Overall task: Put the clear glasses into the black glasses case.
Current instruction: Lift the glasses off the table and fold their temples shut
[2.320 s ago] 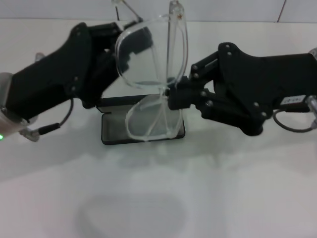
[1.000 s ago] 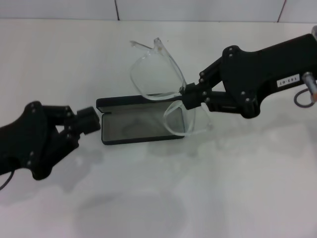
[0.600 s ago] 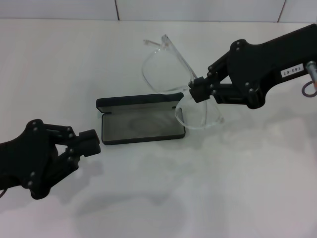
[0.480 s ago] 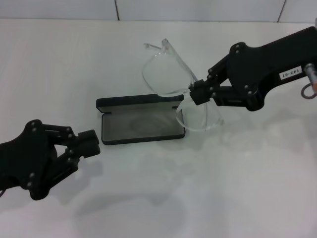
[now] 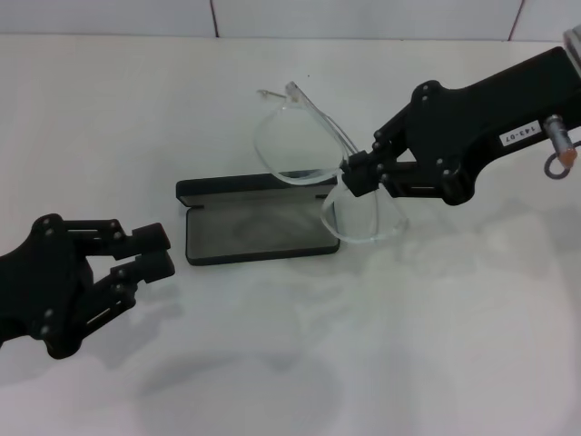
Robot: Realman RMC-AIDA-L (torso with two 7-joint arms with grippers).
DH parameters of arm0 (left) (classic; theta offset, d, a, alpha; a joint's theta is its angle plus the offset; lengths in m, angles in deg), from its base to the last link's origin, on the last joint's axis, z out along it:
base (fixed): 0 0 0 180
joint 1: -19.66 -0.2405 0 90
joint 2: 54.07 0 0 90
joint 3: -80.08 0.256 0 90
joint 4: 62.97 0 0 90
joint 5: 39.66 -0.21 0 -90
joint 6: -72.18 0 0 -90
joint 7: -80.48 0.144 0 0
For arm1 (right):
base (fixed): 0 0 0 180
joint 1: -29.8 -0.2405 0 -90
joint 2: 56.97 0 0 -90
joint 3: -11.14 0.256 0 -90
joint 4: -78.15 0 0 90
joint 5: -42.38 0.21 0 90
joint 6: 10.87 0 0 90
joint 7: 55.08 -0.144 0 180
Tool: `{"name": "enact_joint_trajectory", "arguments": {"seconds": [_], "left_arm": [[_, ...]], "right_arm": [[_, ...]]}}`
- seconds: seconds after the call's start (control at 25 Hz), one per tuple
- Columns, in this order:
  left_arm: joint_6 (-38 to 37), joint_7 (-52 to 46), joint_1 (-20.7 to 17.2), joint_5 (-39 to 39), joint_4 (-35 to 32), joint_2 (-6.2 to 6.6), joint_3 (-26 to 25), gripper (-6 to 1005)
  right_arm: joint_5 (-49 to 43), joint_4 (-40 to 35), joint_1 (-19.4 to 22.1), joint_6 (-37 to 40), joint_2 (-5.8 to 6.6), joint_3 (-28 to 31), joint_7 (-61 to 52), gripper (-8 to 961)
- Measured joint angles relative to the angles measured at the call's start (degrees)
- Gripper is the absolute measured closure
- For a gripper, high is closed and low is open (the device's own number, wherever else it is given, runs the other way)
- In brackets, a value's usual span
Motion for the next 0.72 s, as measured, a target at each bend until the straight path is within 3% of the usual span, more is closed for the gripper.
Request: {"name": "enact_joint_trajectory", "arguments": {"seconds": [0.32,0.56,0.72], "left_arm": [[0.3,0.1,-0.1,-0.2,0.0,-0.05,-0.1,792],[0.5,0.1,0.1,-0.5,0.4,-0.32,-1.4,779],[0.5,0.2,0.1,-0.6,0.2,-0.4,-1.4,681]], "right_arm": [[-8.7,-0.3,-4.6,1.3,0.42,-0.1,-5.9,892],[-16.0,-0.2,-9.6,2.1,-0.01,-0.4,-7.9,892],[-18.2,0.2,-14.2,4.5,-0.07,-1.6,-8.1,892]]}}
